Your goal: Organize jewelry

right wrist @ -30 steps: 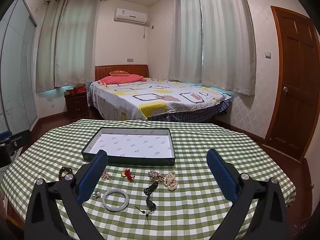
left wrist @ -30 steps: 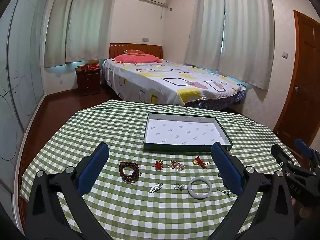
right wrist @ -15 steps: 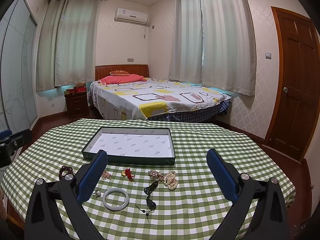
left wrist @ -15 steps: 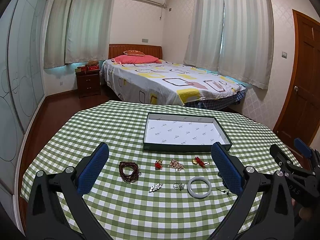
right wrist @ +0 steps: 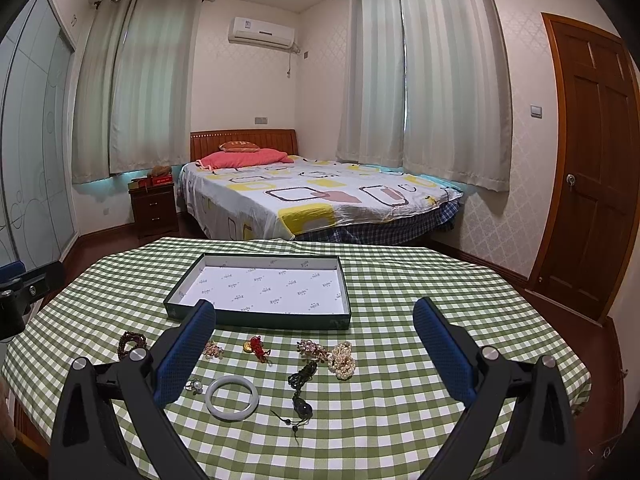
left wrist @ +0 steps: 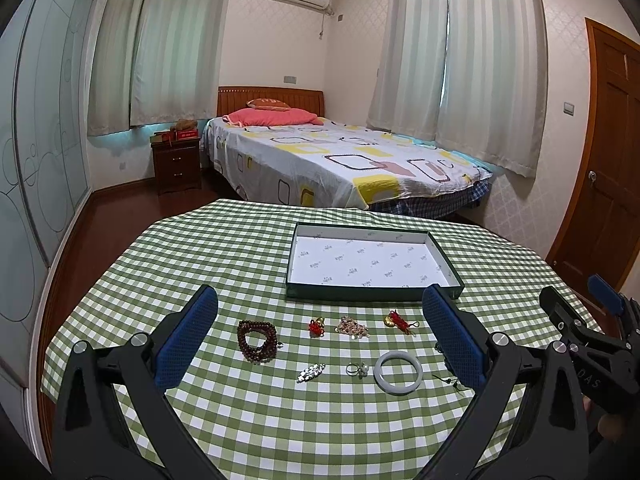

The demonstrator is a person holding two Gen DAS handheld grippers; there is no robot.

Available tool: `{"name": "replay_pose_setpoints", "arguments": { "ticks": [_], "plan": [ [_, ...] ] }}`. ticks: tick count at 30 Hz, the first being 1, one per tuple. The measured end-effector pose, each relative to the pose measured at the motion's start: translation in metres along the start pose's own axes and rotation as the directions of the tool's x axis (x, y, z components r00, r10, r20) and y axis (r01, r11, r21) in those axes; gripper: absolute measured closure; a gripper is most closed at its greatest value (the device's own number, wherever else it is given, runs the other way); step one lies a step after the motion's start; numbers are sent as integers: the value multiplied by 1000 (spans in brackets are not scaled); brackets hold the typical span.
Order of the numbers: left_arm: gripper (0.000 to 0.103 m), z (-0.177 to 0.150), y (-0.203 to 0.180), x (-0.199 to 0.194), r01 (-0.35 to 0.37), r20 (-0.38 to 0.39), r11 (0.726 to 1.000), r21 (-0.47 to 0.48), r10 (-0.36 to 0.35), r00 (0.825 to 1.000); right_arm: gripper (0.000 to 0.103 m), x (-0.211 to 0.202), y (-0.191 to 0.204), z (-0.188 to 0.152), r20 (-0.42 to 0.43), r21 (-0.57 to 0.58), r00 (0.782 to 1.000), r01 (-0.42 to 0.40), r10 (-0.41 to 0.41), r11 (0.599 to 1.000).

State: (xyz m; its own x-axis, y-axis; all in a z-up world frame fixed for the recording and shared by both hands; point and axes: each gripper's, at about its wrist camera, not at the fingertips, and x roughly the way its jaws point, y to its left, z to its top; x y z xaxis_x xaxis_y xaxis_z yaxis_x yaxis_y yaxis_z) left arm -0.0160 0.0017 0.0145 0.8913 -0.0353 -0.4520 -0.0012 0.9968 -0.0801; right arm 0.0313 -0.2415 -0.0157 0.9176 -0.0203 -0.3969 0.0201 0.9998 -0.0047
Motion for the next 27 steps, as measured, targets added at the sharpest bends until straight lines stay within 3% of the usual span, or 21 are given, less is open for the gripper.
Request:
{"name": "replay_pose_setpoints", "arguments": {
  "ticks": [27],
  "plan": [
    [3,-3,-1,1,4,-5,1000,3,-4,1000,6,-1,0,-1,3,2,1000,2,-2,1000]
  ]
}}
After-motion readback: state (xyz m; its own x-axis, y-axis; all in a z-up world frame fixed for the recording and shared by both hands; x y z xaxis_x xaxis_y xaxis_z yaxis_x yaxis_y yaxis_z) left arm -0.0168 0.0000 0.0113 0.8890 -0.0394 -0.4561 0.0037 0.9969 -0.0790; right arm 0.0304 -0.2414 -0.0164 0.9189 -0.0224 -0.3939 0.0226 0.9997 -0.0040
